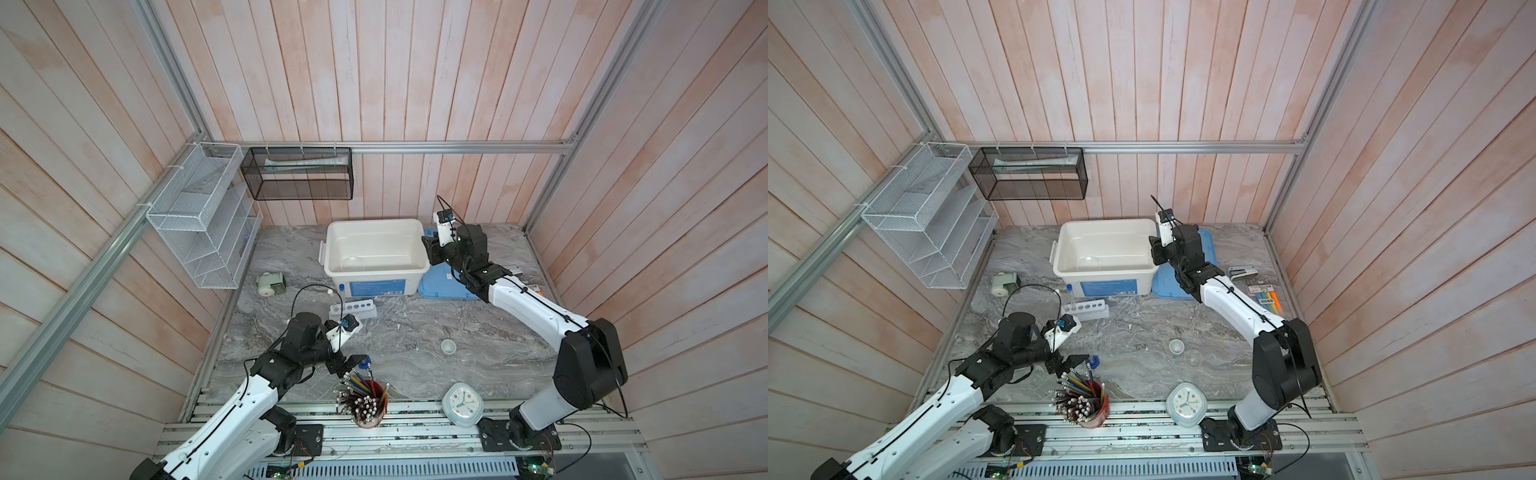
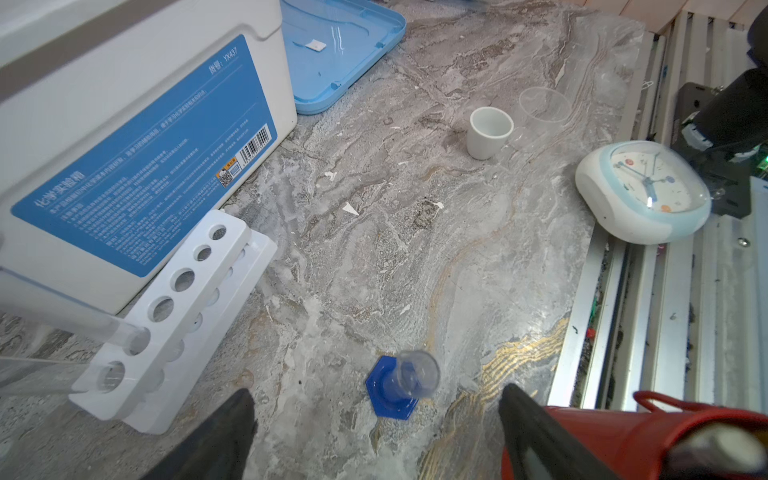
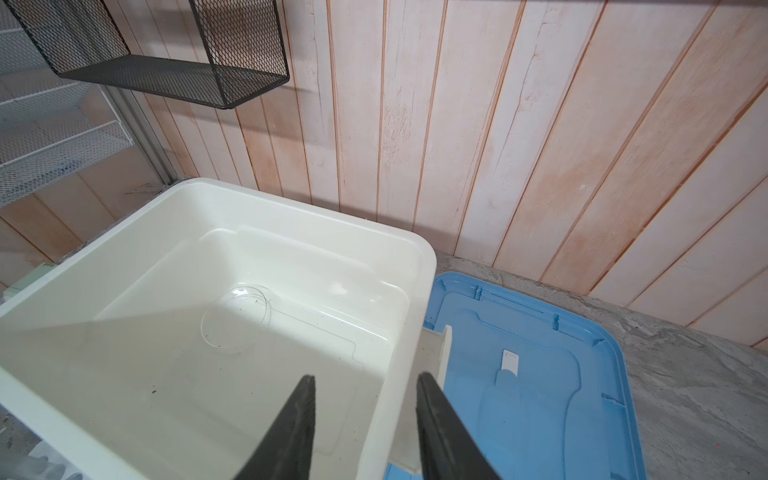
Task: Organize the chemistry lab equipment
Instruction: 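Lower the left gripper and close it on the blue-based graduated cylinder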
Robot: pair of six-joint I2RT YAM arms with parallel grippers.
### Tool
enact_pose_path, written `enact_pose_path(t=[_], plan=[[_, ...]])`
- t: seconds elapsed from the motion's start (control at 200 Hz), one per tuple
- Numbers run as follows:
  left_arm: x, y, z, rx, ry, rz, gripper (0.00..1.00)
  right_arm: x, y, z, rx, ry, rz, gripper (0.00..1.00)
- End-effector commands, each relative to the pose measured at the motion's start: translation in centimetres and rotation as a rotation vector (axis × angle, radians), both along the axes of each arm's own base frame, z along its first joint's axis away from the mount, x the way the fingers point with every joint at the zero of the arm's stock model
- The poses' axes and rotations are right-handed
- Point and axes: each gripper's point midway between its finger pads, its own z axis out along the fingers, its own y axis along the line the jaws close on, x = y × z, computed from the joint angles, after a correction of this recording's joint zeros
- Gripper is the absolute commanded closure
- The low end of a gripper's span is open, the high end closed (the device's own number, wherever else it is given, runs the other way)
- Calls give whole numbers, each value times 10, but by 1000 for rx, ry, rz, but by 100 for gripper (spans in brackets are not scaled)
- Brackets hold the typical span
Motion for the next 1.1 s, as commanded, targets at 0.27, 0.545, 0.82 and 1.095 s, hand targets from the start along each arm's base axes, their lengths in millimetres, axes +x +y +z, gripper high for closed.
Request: enact_pose_path(t=[0.27,0.545,0.82,1.095], plan=[[10,-18,-5,13,-2,-38,12,1,-18,1,34,0,-35,61],[15,-23,-8,14,6,-33,24,1,-31,-1,49,1,-60,65],[20,-24,-17,39,19,-11,34,3,-38,-6,61,5,-79,66],[20,-22,-19,44,6,-4,49,7,-41,-8,63,10,-90,68]])
